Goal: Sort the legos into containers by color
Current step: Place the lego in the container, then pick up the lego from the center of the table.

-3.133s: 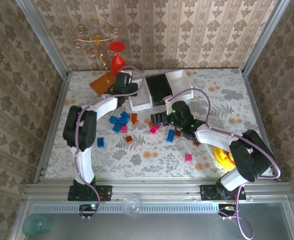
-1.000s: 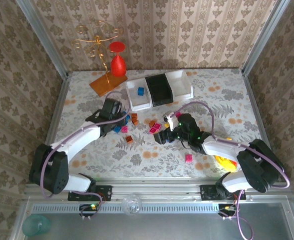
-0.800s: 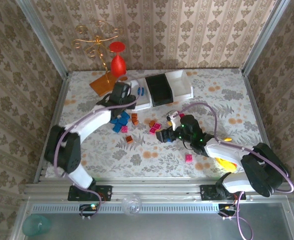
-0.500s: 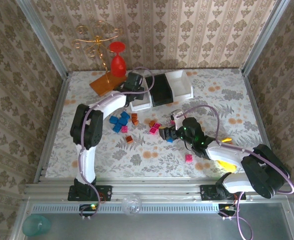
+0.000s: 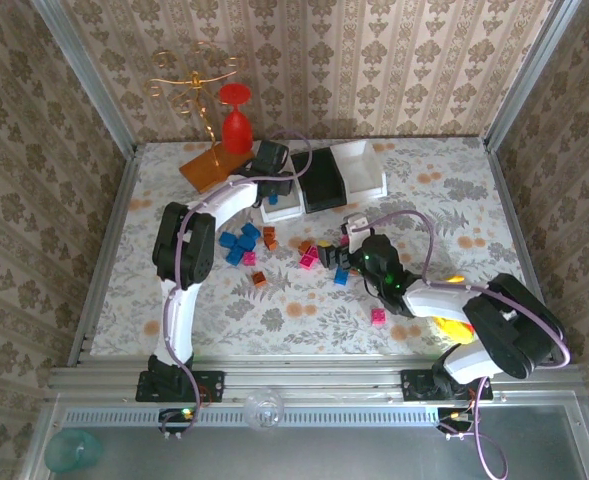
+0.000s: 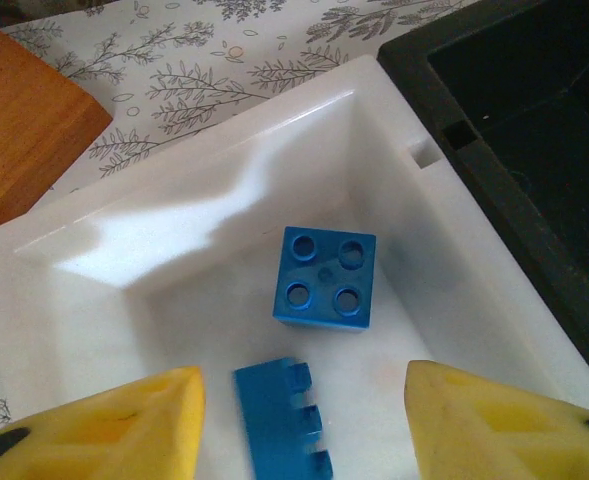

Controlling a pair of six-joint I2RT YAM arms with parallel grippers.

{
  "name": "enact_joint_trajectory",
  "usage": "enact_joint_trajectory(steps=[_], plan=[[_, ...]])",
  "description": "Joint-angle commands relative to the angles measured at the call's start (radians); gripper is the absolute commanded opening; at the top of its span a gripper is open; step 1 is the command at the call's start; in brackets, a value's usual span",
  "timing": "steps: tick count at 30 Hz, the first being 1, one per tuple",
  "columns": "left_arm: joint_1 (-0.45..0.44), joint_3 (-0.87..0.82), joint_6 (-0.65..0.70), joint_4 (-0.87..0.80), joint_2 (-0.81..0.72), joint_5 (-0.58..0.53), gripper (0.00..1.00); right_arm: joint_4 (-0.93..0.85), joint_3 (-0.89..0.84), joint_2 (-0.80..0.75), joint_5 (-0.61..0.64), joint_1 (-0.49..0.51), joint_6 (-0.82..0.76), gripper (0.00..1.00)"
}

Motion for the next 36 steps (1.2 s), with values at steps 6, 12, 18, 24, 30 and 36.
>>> enact_joint_trajectory(steps=[6,12,18,24,30,36], plan=[[-0.007,-0.256,-0.058,0.109,-0.302,0.139,0.68,-0.460,0.200,-0.026,0.199,0.008,0.074,0.92],[0.001,-0.645,-0.152,0.319,-0.565,0.385,0.71,-0.954,0.251,-0.111,0.267,0.074,0.336,0.88],[0.007,-0.870,-0.173,0.470,-0.684,0.557,0.72,-1.038,0.188,-0.157,0.310,0.218,0.539,0.86],[0.011,-0.914,-0.186,0.523,-0.683,0.564,0.71,-0.987,0.214,-0.014,0.310,0.251,0.628,0.82],[0.013,-0.943,-0.195,0.551,-0.688,0.551,0.71,-0.903,0.224,0.074,0.348,0.252,0.644,0.76],[0.028,-0.975,-0.202,0.564,-0.717,0.531,0.72,-0.828,0.245,0.163,0.353,0.239,0.646,0.69]])
